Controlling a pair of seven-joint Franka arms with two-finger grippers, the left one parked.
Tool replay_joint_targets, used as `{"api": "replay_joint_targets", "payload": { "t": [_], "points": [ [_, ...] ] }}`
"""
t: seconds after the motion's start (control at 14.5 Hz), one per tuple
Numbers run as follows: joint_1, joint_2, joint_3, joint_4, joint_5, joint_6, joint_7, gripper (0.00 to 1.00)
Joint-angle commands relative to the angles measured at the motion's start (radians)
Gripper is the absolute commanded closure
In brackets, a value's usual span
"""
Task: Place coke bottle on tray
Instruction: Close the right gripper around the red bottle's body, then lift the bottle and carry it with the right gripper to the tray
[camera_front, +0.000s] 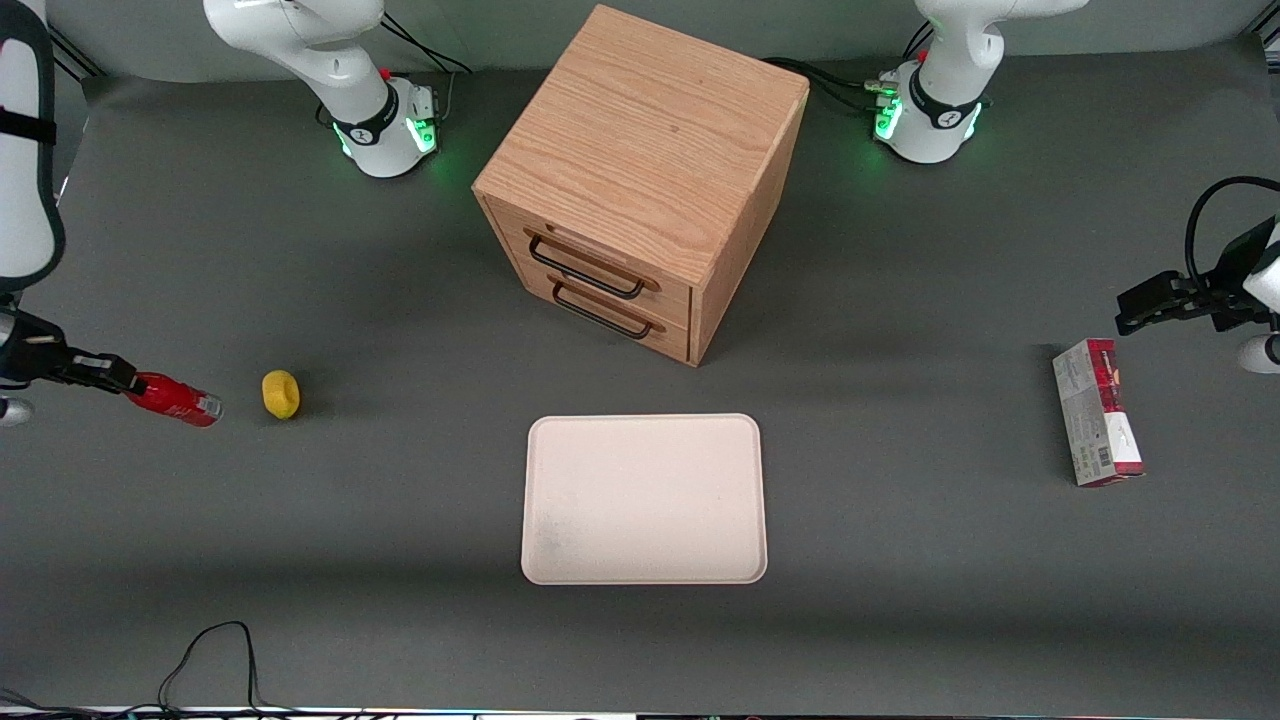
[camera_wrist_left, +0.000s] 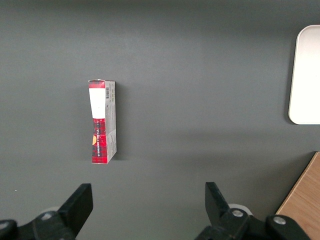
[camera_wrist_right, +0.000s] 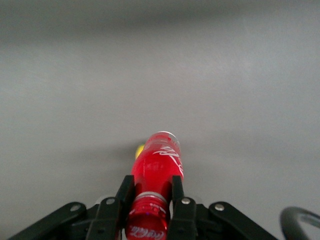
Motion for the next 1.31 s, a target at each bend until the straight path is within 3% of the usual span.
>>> {"api": "replay_joint_targets", "payload": {
  "t": [0.0, 0.21, 0.55, 0.9, 1.03, 1.24],
  "points": [
    [-0.033, 0.075, 0.102, 0.302, -0.027, -0.242, 0.189, 1.00],
    [-0.059, 0.131, 0.232, 0.546, -0.030, -0.440, 0.360, 1.00],
    [-0.062, 0.162, 0.463, 0.706, -0.045, -0.490, 0.699, 1.00],
    [-0.056, 0.346, 0.833, 0.826, -0.298, -0.360, 1.055, 1.00],
    [-0.050, 0.424, 0.918, 0.830, -0.388, -0.260, 1.109, 1.00],
    [-0.036, 0.509, 0.941, 0.850, -0.410, -0.159, 1.109, 1.00]
  ]
}}
